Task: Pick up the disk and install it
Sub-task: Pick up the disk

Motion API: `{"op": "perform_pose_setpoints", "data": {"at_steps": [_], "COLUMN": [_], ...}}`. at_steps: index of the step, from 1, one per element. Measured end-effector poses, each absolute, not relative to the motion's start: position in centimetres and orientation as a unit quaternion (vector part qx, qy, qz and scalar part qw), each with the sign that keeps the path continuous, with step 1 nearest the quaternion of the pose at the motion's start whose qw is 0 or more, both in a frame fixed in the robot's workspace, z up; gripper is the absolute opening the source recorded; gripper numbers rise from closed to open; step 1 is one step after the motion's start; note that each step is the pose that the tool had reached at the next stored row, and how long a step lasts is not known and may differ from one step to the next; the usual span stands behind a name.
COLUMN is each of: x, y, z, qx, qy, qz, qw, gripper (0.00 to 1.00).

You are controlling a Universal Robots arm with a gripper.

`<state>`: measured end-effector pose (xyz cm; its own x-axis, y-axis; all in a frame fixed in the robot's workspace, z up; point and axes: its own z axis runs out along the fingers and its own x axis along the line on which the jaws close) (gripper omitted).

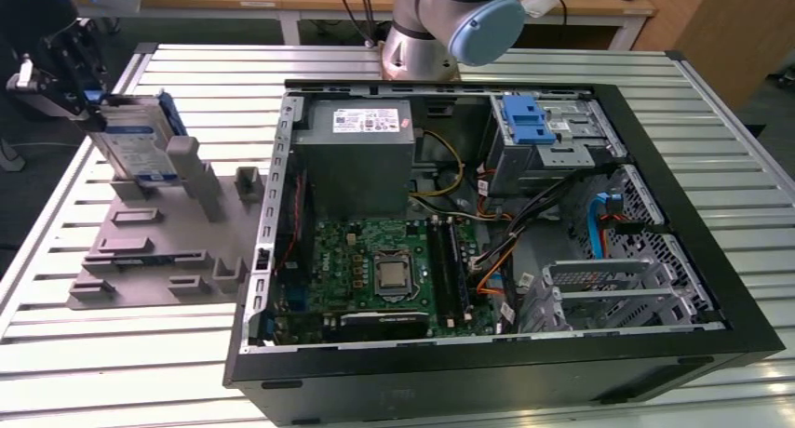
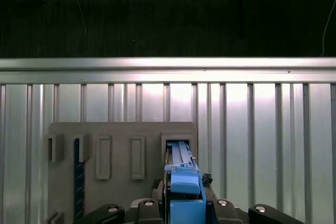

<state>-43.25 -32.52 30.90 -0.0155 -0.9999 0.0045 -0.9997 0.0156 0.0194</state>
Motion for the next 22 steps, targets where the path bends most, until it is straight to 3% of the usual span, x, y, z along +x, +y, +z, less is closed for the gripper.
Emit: {"op": "perform_pose_setpoints", "data": {"at_steps": [22], "x": [-43.3], "y": [-32.5], "z": [33.7], "qx": [0.702], "qy": [-0.713], "qz": [-0.005], "qw": [0.008], "gripper": [0.36]}}
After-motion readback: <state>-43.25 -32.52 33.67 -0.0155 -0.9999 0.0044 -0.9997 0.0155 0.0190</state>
